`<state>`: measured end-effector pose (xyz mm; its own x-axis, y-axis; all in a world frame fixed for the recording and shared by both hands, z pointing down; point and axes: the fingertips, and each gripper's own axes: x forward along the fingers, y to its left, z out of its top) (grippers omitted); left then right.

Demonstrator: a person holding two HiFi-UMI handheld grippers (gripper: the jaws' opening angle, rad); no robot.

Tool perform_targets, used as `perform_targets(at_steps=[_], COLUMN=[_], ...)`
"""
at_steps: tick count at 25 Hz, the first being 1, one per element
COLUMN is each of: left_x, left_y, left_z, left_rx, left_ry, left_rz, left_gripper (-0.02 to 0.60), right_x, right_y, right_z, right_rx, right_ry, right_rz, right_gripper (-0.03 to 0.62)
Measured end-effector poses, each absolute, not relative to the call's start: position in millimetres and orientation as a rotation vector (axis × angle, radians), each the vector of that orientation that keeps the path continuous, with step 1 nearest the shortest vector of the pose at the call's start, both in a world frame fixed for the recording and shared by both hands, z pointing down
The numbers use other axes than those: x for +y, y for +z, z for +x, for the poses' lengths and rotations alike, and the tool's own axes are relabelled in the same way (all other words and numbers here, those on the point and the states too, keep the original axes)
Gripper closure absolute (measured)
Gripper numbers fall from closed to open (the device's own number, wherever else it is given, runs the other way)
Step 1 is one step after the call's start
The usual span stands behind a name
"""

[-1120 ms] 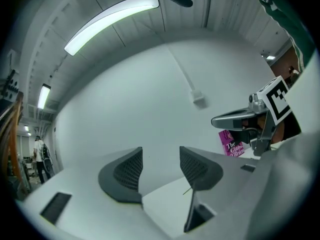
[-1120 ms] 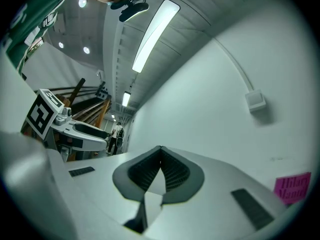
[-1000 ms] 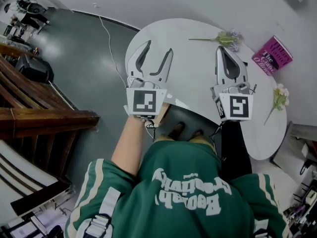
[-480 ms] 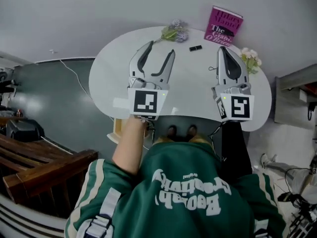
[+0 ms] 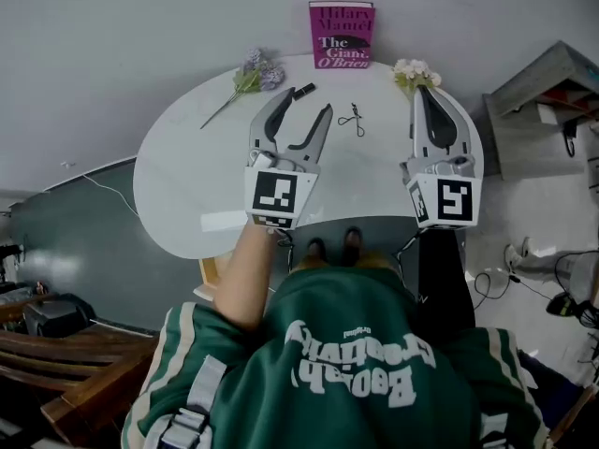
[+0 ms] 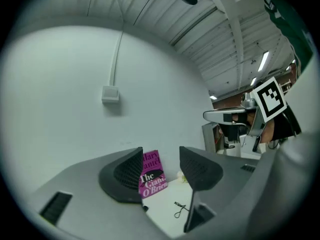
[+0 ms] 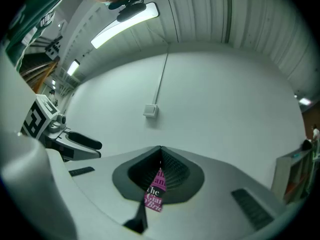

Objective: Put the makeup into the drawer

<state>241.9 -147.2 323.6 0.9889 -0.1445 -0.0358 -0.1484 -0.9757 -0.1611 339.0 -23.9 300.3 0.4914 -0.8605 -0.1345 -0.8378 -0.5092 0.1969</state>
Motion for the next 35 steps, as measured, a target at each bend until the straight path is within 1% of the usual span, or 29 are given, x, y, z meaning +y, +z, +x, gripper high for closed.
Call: perform_targets(at_steps=[3,6,13,20,24,25,26,27,28,31,35], left_x=[-134.3,-128.5,-128.9,-143.8,-146.5,-145.1,-143.9,-143.0,-142.5,-141.2,-130.5], left_y=[351.8,398.4,532.0,615.7,649.2,648.9,646.0,642.7,640.9,636.6,608.8], left_z=[266.3,298.0,365.2,397.0,398.4,400.1,402.0,403.1,403.7,406.4,406.1], left_rx=[0.133,0.051,0.048,0.156,0.208,0.213,0.218,0.223,0.225,0.201,0.160], left_ry=[-0.063,-0.203,-0.718,-1.059,-1.252,-1.256,-1.240,-1.221,-1.204,-1.132,-1.005], left_rz=[-3.026,-3.151,-3.184,-3.146,-3.073,-3.066,-3.066,-3.063,-3.054,-3.017,-3.009], left_gripper=[0.341,0.341,0.352,0.357,0.383,0.451,0.466,0.529,0.561,0.561,0.561], right_x=[-12.4,0.7,46.4,92.6,107.2,110.2,112.9,115.1,116.4,116.4,113.9], right_y=[306.6,316.3,331.0,347.2,354.9,356.3,357.6,358.6,359.4,359.7,357.2], right_z=[350.2,361.1,389.6,419.2,430.5,432.9,434.8,436.0,436.6,436.3,432.9], right_rx=[-1.463,-1.426,-1.318,-1.222,-1.207,-1.204,-1.202,-1.201,-1.203,-1.219,-1.251], right_ry=[-0.308,-0.271,-0.205,-0.150,-0.125,-0.120,-0.117,-0.115,-0.115,-0.122,-0.141], right_rz=[2.630,2.642,2.661,2.690,2.697,2.700,2.703,2.704,2.706,2.707,2.705], right_gripper=[0.586,0.585,0.586,0.585,0.586,0.585,0.585,0.585,0.586,0.585,0.586])
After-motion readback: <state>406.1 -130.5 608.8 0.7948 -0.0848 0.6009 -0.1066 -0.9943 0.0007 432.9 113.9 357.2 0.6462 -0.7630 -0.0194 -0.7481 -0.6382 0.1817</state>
